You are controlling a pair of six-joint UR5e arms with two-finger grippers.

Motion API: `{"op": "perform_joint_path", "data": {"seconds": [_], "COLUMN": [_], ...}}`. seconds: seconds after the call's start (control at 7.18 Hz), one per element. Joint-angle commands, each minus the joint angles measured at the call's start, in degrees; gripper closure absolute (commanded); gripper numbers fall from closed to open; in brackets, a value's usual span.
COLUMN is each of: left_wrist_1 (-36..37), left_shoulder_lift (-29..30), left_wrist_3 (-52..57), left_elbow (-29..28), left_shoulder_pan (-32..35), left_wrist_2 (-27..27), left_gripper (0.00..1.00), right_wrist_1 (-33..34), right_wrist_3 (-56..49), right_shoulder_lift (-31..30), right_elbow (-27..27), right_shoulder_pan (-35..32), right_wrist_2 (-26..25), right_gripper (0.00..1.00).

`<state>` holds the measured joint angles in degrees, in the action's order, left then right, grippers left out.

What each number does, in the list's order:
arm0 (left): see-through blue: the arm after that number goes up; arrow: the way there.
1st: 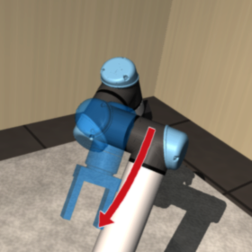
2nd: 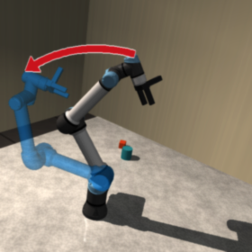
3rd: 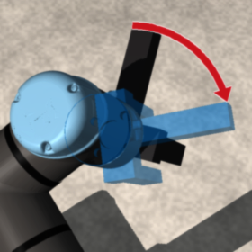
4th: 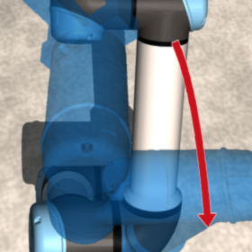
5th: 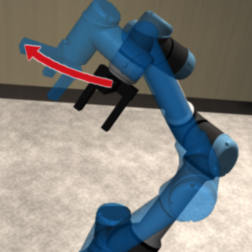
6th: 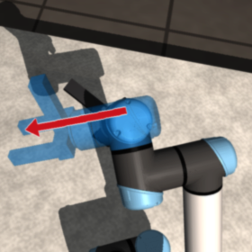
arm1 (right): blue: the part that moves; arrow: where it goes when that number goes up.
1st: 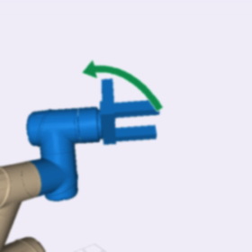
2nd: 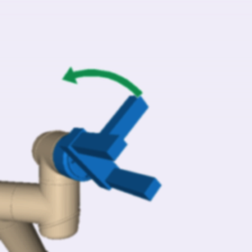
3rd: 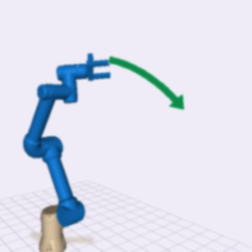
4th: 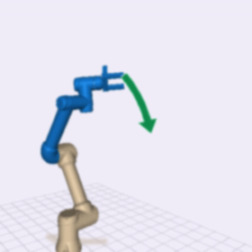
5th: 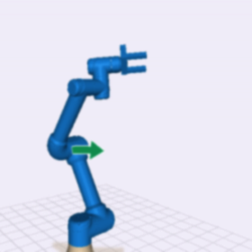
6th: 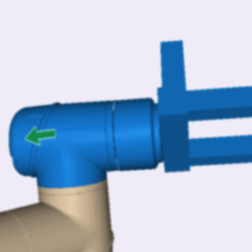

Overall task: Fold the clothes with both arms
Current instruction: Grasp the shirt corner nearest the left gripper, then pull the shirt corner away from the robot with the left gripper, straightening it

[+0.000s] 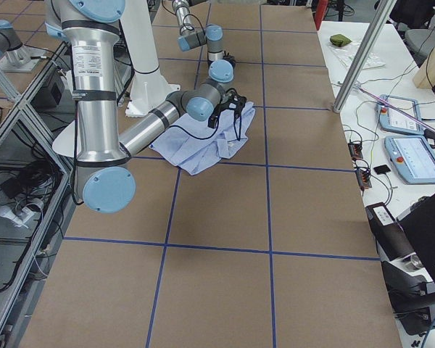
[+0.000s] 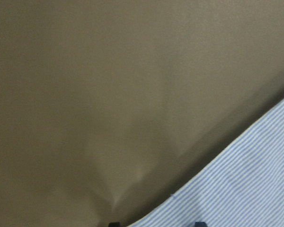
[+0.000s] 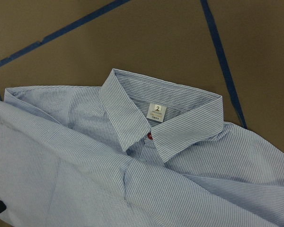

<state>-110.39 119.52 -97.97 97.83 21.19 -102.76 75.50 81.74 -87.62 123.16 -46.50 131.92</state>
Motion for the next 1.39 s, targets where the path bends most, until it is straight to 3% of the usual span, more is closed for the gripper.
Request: {"op": "perform_joint_path", "data": {"seconds": [0.0,0.28,0.56,0.97,1.25], "left_wrist_1": [0.0,0.0,0.1,1.2,1.1], "left_shoulder_lift": [0.1,0.1,0.1,0.1,1.9], "left_wrist_3": [0.0,0.0,0.0,0.7,2.7], "left_elbow": [0.0,0.0,0.1,-0.3,-4.6], "left_shoulder_pan": [0.0,-0.1,-0.1,2.4,6.7], "left_wrist_2": [-0.2,-0.1,-0.2,-0.1,0.1], "left_gripper": [0.78,0.81,1.00,1.00,1.00], "right_wrist_1": [0.0,0.0,0.0,0.0,0.0], "right_wrist_3": [0.0,0.0,0.0,0.0,0.0], "right_shoulder_lift": [-0.1,-0.1,-0.1,-0.1,-0.1], "right_elbow": [-0.1,-0.5,-0.6,-0.6,-0.6], "right_shoulder_pan": [-0.3,-0.4,-0.5,-0.7,-1.0], "right_wrist_2": [0.0,0.0,0.0,0.0,0.1], "right_gripper": [0.00,0.00,0.00,0.00,0.00]}}
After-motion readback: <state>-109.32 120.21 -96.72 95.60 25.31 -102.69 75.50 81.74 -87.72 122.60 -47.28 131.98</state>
